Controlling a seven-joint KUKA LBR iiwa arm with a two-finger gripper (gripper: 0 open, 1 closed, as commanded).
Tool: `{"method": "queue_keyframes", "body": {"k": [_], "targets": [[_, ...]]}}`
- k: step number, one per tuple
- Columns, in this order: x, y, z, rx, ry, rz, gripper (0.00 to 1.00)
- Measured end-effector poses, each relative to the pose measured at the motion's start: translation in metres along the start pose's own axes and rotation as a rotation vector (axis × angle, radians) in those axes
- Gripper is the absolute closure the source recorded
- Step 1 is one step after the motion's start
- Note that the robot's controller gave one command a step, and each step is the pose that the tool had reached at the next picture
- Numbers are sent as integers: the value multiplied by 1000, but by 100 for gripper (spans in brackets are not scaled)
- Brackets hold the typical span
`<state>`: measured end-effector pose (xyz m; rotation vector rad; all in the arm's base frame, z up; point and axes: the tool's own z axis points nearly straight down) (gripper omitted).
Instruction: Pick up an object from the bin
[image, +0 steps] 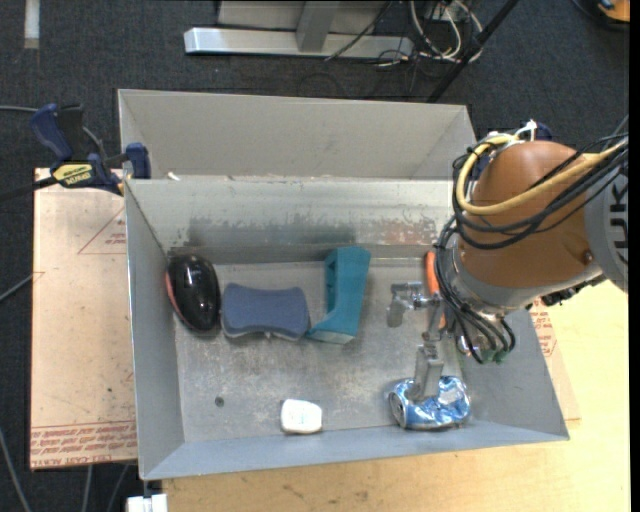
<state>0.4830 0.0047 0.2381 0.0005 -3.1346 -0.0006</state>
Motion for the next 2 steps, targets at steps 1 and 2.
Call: {"method": "queue_keyframes", "body": {"k": [1,2], "targets": [[-1,0,-4,0,-8,0,0],[-6,-32,72,0,-10,0,0]]}}
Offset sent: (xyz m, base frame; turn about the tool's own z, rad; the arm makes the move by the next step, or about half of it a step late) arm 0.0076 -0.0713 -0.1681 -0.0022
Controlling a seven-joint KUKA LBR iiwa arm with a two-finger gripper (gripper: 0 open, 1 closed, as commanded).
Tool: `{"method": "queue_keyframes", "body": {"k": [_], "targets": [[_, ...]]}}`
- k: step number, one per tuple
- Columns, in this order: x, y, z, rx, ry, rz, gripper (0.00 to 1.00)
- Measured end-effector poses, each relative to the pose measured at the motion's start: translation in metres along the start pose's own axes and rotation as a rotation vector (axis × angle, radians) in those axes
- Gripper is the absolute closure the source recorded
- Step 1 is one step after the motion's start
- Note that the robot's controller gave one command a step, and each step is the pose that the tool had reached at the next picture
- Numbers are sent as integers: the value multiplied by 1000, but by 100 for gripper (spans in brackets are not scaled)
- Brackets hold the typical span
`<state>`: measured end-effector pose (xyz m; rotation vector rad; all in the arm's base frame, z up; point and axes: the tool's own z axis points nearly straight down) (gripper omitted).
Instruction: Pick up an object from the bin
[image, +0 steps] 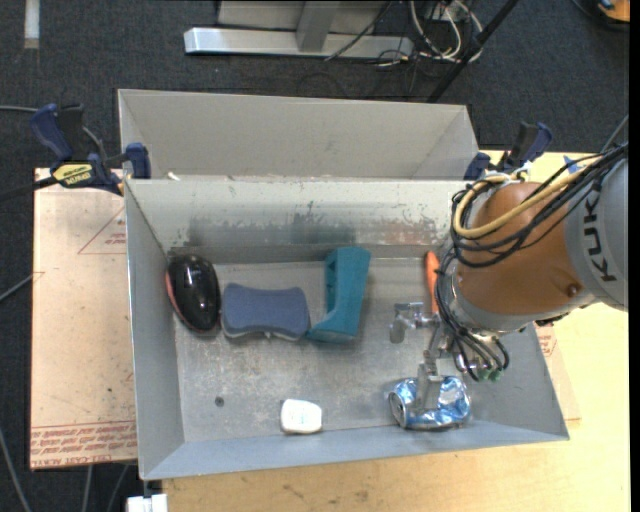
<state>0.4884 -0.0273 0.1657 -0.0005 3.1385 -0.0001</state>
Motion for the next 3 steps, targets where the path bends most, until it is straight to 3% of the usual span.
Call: {"method": "queue_keyframes", "body": {"k": [1,2,3], "targets": [[6,-16,21,-2,6,-259,0],[6,-31,26,-2,2,-356,0],[7,-43,65,-2,2,-78,0]]}}
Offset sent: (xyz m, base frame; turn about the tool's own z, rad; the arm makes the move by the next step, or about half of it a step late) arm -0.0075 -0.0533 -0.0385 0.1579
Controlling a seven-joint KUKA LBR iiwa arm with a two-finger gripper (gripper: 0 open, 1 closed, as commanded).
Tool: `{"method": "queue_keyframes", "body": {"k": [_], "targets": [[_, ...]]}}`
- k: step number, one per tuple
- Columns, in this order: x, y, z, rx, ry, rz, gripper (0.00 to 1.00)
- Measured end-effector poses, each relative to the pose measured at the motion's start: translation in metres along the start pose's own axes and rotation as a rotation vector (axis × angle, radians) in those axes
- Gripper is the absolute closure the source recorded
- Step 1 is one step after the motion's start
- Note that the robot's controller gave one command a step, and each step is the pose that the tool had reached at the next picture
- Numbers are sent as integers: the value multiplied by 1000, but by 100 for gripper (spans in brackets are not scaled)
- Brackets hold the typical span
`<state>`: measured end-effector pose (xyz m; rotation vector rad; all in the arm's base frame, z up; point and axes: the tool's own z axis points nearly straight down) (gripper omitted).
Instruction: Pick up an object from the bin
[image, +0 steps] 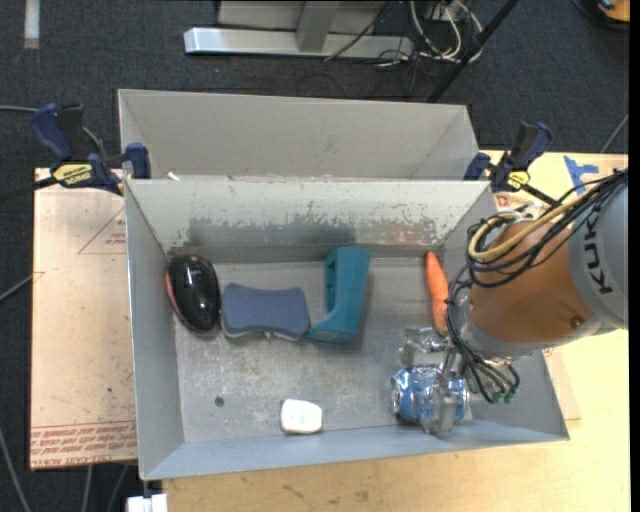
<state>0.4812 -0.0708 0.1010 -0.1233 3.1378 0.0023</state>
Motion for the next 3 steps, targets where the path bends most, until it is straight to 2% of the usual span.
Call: {"method": "queue_keyframes", "body": {"k": [1,3], "targets": [[-4,-16,24,4,-24,-269,100],[-4,-16,23,4,-26,-269,100]]}}
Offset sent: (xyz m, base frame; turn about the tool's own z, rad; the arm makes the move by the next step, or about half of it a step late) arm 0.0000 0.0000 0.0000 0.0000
